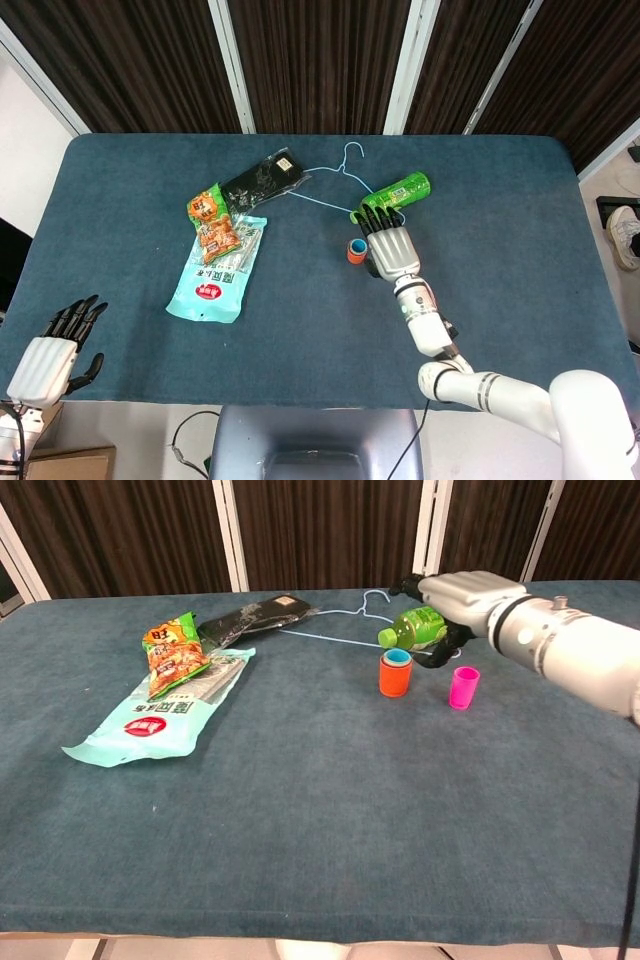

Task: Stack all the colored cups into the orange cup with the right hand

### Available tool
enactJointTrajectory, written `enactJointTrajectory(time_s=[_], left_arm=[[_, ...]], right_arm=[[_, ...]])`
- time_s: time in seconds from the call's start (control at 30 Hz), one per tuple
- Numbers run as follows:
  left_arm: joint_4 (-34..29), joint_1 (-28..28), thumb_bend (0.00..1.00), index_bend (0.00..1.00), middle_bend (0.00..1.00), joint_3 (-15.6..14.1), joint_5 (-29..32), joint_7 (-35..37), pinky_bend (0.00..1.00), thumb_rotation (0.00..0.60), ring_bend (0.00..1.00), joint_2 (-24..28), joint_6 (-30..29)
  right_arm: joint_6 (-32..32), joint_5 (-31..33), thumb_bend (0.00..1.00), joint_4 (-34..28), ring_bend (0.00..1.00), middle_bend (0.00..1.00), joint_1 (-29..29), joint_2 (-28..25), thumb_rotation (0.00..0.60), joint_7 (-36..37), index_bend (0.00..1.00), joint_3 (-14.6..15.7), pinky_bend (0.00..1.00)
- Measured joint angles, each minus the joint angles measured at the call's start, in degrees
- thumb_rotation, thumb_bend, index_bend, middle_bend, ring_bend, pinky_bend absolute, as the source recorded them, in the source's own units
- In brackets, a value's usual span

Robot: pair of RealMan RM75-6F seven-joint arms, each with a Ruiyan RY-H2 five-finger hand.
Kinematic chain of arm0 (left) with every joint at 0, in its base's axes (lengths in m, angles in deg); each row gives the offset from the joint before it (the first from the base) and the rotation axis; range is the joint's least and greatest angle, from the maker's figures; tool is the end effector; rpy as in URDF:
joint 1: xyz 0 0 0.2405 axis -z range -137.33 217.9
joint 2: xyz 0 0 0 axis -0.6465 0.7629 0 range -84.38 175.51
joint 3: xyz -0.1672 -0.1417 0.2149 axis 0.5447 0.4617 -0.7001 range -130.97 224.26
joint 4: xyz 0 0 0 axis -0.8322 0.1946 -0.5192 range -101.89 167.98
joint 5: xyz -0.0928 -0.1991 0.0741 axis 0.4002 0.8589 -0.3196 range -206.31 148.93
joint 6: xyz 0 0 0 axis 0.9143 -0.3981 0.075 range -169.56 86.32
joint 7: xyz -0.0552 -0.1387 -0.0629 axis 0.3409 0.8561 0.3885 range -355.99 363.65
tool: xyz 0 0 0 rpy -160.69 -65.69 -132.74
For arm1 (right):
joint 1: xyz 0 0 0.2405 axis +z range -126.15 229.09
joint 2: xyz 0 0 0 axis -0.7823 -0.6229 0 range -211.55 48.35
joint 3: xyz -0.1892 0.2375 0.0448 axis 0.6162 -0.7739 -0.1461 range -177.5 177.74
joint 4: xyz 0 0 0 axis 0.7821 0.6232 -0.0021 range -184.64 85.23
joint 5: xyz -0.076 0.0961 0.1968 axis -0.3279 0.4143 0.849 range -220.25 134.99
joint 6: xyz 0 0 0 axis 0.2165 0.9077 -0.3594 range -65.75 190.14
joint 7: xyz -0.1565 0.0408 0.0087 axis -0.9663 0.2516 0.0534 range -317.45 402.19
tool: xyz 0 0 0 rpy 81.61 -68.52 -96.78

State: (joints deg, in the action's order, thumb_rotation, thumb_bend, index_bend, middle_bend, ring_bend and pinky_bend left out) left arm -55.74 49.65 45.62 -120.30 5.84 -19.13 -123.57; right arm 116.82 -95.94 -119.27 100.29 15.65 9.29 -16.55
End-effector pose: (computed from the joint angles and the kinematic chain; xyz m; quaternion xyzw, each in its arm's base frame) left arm -0.3578 0.2169 0.1395 -0.6629 -0.3708 -0.3820 0.5265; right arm -0.1671 -0.4661 -0.0555 0.7202 -0.3267 0.3284 0.5164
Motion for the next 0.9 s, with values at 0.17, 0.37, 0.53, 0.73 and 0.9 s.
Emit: enactJointTrajectory(time_s=[0.17,0.37,0.53,0.73,0.9], left_arm=[[-0.12,0.11,0.45,0.0,0.0,-0.15,-0.28,-0.52,0.13,0.6,0.0,-0.27,0.2],[-0.13,0.5,0.45,0.0,0.0,-0.5,-1.04,-1.71,0.13,0.6,0.0,-0.99,0.71],[-0.05,0.66,0.45,0.0,0.0,-0.47,-0.71,-1.91,0.13,0.6,0.0,-1.14,1.12],[0.07,0.71,0.45,0.0,0.0,-0.29,-0.17,-1.77,0.13,0.6,0.0,-1.03,1.27],[0.01,0.6,0.45,0.0,0.0,-0.39,-0.21,-1.66,0.13,0.6,0.0,-0.91,1.09]], right_arm=[[2.07,-4.66,0.5,-9.09,0.0,0.0,-5.35,-8.88,0.6,2.87,0.21,4.65,0.0],[0.29,-5.59,0.5,-8.07,0.0,0.0,-7.4,-11.17,0.6,5.17,0.29,7.59,0.0],[-1.3,-5.03,0.5,-3.19,0.0,0.0,-6.69,-8.82,0.6,5.7,0.36,7.44,0.0],[-3.48,-3.95,0.5,1.62,0.0,0.0,-5.38,-5.61,0.6,5.94,0.4,6.94,0.0],[-4.29,-3.67,0.5,3.95,0.0,0.0,-4.47,-3.44,0.6,5.81,0.43,6.62,0.0]])
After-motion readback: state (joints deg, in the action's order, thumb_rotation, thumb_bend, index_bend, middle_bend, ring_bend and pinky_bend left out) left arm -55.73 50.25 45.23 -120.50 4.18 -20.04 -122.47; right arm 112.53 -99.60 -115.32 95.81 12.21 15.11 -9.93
